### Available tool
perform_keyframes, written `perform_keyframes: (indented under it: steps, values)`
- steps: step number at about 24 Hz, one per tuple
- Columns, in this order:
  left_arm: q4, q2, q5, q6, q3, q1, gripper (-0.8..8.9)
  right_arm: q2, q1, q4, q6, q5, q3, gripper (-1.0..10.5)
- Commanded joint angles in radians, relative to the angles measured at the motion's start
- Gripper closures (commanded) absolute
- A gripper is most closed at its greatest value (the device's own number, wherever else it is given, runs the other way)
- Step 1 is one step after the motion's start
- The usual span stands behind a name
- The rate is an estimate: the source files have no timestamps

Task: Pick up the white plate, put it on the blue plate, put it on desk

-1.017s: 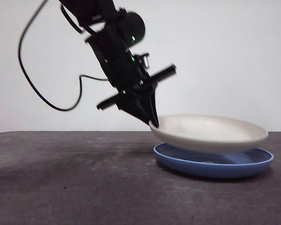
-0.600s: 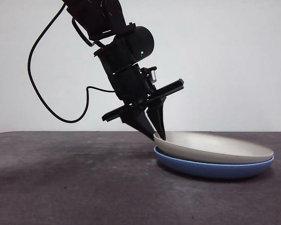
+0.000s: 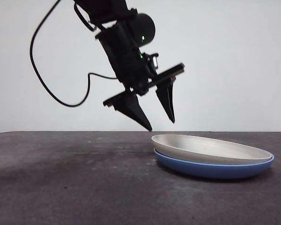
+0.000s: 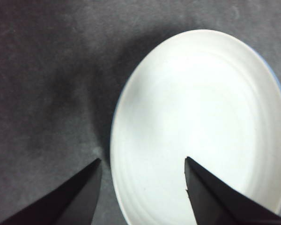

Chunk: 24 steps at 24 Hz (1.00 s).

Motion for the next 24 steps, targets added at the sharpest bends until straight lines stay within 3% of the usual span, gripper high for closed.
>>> perform_keyframes:
  steps: [1, 11, 16, 24]
  values:
    - [0.0, -0.088, 0.005, 0.05, 0.038, 0.005, 5.26, 0.006, 0.004, 0.006, 0.009, 0.002, 0.016, 5.3]
    - [-0.102, -0.487, 0.002, 0.148, -0.015, 0.118, 5.28, 0.008, 0.004, 0.004, 0.009, 0.032, 0.013, 5.3]
    - [-0.09, -0.712, 0.013, 0.188, -0.286, 0.148, 5.28, 0.008, 0.004, 0.005, 0.009, 0.032, 0.008, 5.3]
    - [-0.035, -1.009, 0.212, 0.198, -0.7, 0.146, 5.3, 0.016, 0.004, 0.005, 0.009, 0.031, -0.006, 5.3]
